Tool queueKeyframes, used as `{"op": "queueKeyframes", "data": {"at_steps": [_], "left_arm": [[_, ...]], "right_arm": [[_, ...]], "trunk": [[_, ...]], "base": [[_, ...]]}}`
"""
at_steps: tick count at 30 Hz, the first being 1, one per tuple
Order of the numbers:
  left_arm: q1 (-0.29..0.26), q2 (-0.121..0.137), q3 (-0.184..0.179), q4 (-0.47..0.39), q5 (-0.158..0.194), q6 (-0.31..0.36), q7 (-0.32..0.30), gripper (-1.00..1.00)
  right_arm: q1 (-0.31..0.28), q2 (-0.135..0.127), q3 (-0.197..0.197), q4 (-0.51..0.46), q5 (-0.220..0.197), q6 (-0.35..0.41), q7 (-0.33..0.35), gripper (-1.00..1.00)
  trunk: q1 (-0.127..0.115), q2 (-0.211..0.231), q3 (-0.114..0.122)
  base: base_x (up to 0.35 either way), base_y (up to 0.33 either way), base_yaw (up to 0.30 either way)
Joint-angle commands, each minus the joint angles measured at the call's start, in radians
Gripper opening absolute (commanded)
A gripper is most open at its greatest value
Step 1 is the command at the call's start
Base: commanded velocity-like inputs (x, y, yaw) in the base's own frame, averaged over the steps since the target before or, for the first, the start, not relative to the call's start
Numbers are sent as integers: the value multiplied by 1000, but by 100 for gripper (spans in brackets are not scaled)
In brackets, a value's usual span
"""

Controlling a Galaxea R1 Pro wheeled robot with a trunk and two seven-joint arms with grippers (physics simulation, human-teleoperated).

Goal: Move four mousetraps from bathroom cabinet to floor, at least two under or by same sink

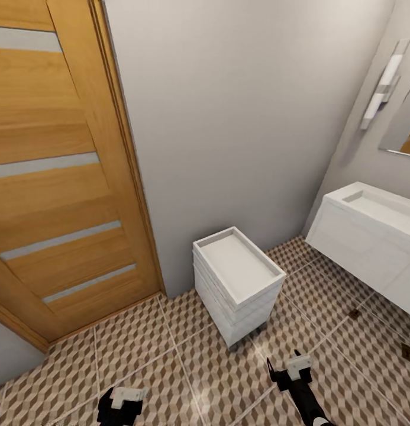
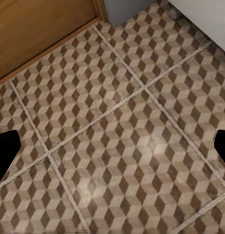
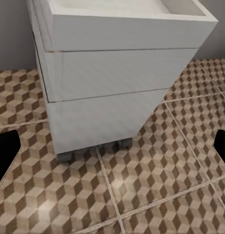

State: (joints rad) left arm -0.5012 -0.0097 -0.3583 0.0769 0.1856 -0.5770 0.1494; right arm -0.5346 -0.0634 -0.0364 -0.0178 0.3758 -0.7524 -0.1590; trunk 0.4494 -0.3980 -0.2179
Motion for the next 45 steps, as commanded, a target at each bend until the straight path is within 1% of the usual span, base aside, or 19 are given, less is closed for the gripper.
{"op": "queueKeyframes", "data": {"at_steps": [1, 23, 32, 45], "left_arm": [[-2, -1, -8, 4, 6, -6, 2, 100], [-2, -1, -8, 4, 6, -5, 2, 100], [-2, -1, -8, 4, 6, 16, 1, 100], [-2, -1, -8, 4, 6, 20, 1, 100]], "right_arm": [[-1, 0, -4, 1, 11, -2, -7, 100], [-1, 1, -4, 1, 11, -2, -7, 100], [-1, 2, -4, 1, 11, -1, -7, 100], [-1, 2, -4, 1, 11, -1, -7, 100]], "trunk": [[1, -2, -2], [1, -2, -2], [1, -2, -2], [1, -2, -2]], "base": [[0, 0, 255], [0, 0, 255], [0, 0, 255], [0, 0, 255]]}}
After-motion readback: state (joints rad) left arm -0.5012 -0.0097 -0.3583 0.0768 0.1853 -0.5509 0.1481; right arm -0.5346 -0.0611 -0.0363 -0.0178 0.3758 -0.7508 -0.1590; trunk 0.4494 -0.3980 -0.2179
